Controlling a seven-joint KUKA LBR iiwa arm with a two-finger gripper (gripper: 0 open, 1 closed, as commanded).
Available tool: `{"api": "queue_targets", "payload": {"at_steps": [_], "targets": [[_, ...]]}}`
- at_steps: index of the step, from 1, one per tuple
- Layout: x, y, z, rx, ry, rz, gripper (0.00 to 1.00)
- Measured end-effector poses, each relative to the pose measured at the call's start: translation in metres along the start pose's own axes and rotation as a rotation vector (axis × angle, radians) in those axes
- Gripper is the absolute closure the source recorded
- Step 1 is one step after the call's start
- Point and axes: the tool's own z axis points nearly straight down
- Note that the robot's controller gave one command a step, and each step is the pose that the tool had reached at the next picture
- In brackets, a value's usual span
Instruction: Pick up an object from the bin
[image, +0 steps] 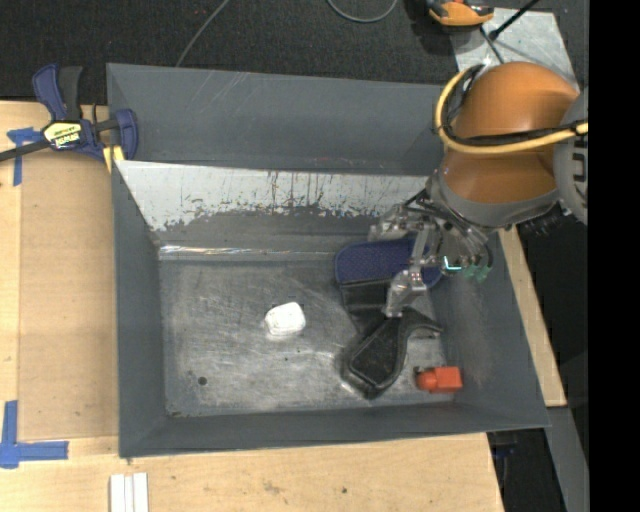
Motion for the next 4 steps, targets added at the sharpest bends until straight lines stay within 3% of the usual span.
{"api": "queue_targets", "payload": {"at_steps": [1,2,3,4], "targets": [[-0.029,-0.068,0.116,-0.004,-0.012,0.183,0.0],[-0.034,-0.061,0.119,-0.001,-0.025,0.126,0.0],[-0.031,-0.062,0.123,0.001,-0.016,0.123,1.0],[-0.02,-0.067,-0.051,0.003,-0.018,-0.044,1.0]]}}
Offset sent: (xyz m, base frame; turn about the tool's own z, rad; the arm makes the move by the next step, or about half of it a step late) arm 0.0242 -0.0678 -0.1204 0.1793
